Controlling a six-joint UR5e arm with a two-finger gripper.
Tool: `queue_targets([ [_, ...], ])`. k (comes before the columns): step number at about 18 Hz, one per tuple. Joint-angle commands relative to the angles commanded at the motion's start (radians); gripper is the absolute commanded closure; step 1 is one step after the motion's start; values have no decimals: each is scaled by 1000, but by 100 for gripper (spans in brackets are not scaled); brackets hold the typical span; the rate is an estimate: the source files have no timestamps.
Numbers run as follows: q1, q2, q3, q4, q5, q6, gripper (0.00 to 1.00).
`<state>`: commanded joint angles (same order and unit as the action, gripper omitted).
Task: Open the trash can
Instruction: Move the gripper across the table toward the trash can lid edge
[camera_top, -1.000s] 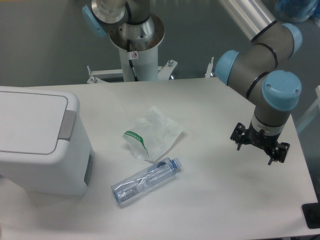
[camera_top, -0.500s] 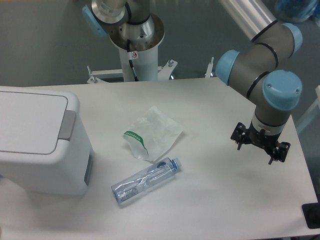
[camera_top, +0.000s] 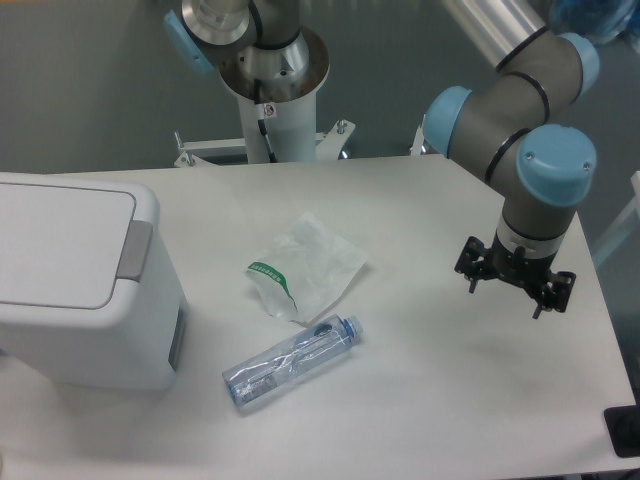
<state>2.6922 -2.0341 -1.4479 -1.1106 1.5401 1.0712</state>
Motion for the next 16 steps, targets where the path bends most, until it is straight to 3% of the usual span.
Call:
queue_targets([
  [6, -57, 37, -20, -5, -9, -152, 0],
  [12, -112, 78, -14, -11, -106, -417, 0],
  [16, -181, 101, 23, -112, -132, -508, 0],
])
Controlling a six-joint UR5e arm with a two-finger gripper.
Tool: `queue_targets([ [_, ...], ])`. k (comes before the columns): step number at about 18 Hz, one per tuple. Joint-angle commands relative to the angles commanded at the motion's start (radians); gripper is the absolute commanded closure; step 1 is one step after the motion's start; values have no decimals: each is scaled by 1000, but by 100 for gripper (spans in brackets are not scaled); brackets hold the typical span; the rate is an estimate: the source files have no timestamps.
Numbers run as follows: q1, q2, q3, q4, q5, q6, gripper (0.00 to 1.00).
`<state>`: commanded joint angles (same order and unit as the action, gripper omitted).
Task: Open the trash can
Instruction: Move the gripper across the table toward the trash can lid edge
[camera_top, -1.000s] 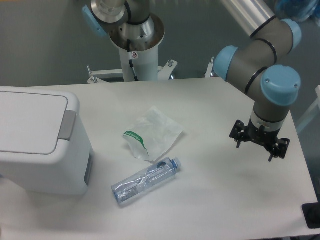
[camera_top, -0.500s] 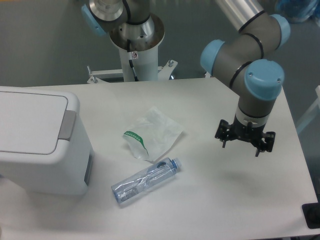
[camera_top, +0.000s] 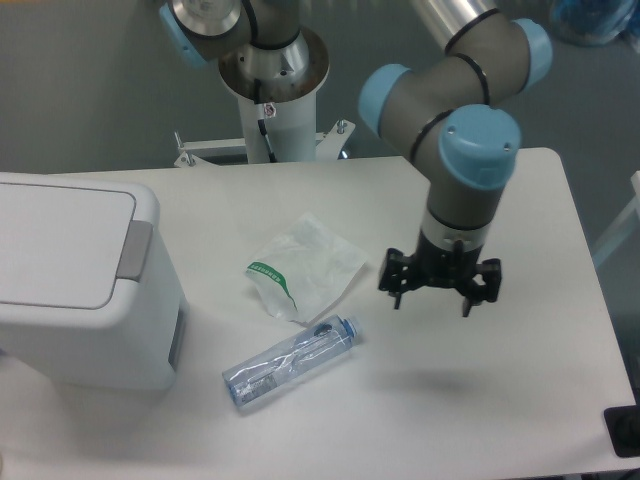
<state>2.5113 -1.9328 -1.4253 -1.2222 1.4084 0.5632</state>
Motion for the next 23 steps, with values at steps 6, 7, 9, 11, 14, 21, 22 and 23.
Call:
queue_targets([
  [6, -61, 20, 92, -112, -153, -164, 0],
  [7, -66, 32, 91, -111, -184, -190, 0],
  [9, -68, 51, 104, -111, -241, -284, 0],
  [11, -77, 67, 123, -112, -261, -309, 0],
  [14, -103, 118, 102, -114, -357, -333, 0],
  [21, -170, 215, -16, -108, -367, -352, 0],
  [22, -170, 230, -35, -105, -371, -352, 0],
  [23, -170, 235, -40, -102, -373, -352, 0],
])
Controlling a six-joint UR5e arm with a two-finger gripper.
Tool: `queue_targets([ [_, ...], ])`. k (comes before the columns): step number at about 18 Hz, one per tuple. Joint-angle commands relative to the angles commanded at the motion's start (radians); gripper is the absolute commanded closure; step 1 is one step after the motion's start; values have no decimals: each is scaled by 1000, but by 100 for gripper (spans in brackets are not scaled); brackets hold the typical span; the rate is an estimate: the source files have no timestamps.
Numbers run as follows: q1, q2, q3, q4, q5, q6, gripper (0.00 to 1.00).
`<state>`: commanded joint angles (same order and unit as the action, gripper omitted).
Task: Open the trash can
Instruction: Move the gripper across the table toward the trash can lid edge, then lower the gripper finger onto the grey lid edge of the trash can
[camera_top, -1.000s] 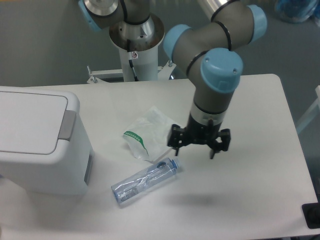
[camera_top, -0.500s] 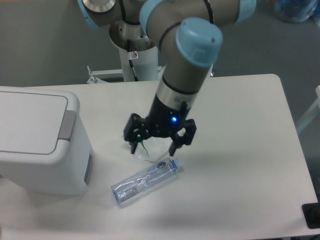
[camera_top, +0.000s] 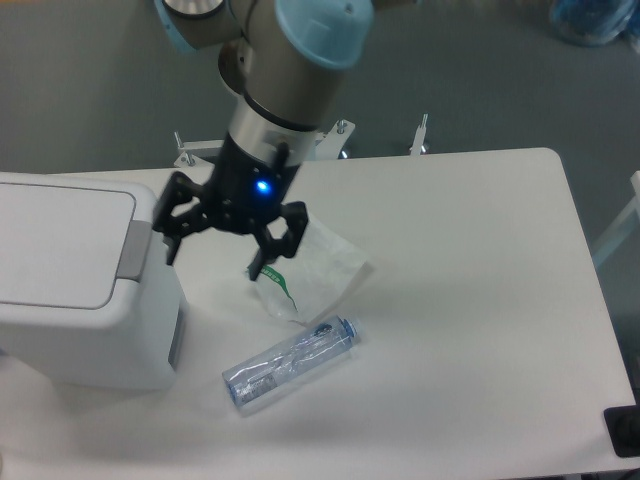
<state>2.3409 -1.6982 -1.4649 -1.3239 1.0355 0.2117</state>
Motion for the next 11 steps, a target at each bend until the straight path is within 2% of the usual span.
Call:
queue_targets([
  [11, -40, -52, -15, 20, 0, -14, 0],
])
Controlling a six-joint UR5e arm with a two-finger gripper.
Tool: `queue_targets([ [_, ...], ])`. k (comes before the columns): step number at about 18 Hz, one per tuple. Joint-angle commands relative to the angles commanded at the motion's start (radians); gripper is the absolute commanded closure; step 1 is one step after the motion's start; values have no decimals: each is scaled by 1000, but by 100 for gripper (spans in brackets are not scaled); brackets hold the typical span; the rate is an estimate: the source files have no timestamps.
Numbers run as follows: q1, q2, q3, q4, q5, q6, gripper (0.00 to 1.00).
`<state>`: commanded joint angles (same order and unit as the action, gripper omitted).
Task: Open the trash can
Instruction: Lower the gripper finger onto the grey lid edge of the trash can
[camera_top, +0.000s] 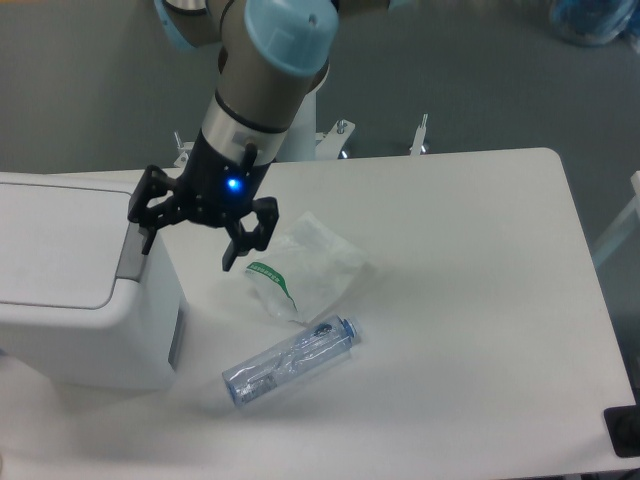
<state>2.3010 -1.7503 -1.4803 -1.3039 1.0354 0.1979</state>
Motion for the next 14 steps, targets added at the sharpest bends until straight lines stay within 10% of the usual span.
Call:
queue_targets([
  [14, -2, 9, -21, 0, 8, 0, 0],
])
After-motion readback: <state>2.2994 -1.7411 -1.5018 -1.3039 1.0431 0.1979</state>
